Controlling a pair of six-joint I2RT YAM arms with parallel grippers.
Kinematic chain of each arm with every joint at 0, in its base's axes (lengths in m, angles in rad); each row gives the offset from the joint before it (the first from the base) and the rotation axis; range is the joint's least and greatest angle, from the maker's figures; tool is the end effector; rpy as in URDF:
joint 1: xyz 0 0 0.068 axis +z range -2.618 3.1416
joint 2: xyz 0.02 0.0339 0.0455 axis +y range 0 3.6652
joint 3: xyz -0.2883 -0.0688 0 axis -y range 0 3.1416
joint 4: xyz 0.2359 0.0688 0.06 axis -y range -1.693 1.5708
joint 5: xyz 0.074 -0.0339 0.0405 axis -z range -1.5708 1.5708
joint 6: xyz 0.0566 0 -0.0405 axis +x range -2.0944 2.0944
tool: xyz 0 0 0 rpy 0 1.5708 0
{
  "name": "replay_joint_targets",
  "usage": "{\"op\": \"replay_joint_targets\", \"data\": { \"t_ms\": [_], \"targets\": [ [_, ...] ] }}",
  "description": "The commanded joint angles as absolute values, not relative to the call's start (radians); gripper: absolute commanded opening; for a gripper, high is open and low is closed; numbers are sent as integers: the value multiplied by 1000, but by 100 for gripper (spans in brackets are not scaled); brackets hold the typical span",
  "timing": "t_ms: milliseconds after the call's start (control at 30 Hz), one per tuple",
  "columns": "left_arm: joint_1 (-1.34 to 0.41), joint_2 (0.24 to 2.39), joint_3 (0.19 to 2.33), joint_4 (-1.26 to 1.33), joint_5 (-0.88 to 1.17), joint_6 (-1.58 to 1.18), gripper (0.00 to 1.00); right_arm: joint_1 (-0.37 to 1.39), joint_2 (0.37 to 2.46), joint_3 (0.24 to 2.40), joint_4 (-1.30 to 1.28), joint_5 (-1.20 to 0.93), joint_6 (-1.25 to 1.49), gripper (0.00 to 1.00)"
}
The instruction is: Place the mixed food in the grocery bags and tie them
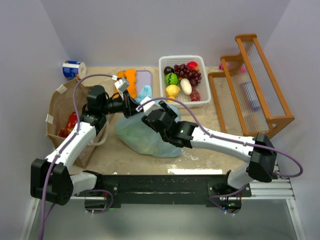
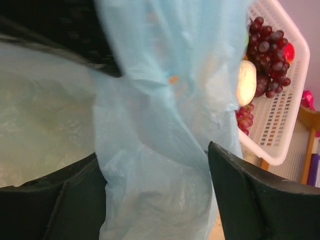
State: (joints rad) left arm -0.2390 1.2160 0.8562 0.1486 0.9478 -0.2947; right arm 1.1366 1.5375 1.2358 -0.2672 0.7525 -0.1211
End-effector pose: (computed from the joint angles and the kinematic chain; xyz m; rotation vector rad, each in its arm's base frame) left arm 0.2480 -0.1077 0.3345 0.6626 1.7332 -1.2134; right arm 0.1826 0.3018 0.3267 -0.7990 1.8096 -0.1528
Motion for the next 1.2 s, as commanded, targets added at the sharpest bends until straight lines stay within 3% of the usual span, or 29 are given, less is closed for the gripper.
{"op": "replay_joint_targets", "data": {
  "t_ms": [0,100,233,367,433,533,567,633,667,733,833,1033,1167],
  "targets": [
    [-259,1181,861,184,994,-272,0,1037,1428,1221,-221,634,-164,63],
    [-300,1186,865,173,1005,-249,0,994,1414,1210,-181,554,-232,45],
    [-324,1181,861,193,993,-267,0,960,1394,1201,-152,442,-284,33],
    [-324,1163,853,242,928,-336,0,936,1376,1186,-130,403,-296,12],
    [-324,1154,856,239,904,-324,0,925,1374,1189,-149,403,-296,11],
    [-322,1160,870,180,861,-260,0,920,1358,1190,-195,374,-279,27],
    [-321,1164,871,167,861,-246,0,922,1338,1192,-208,355,-262,42],
    [-322,1167,874,138,859,-209,0,905,1309,1190,-247,273,-236,60],
    [-322,1170,874,120,868,-195,0,893,1278,1190,-256,238,-200,77],
    [-322,1175,876,106,899,-158,0,830,1255,1196,-264,108,-152,89],
    [-324,1167,871,107,957,-123,0,743,1233,1219,-238,-102,-69,94],
    [-330,1158,861,101,1022,-75,0,603,1301,1238,-25,-407,188,94],
    [-336,1161,858,95,1015,-64,0,561,1374,1221,176,-506,365,94]
  ]
}}
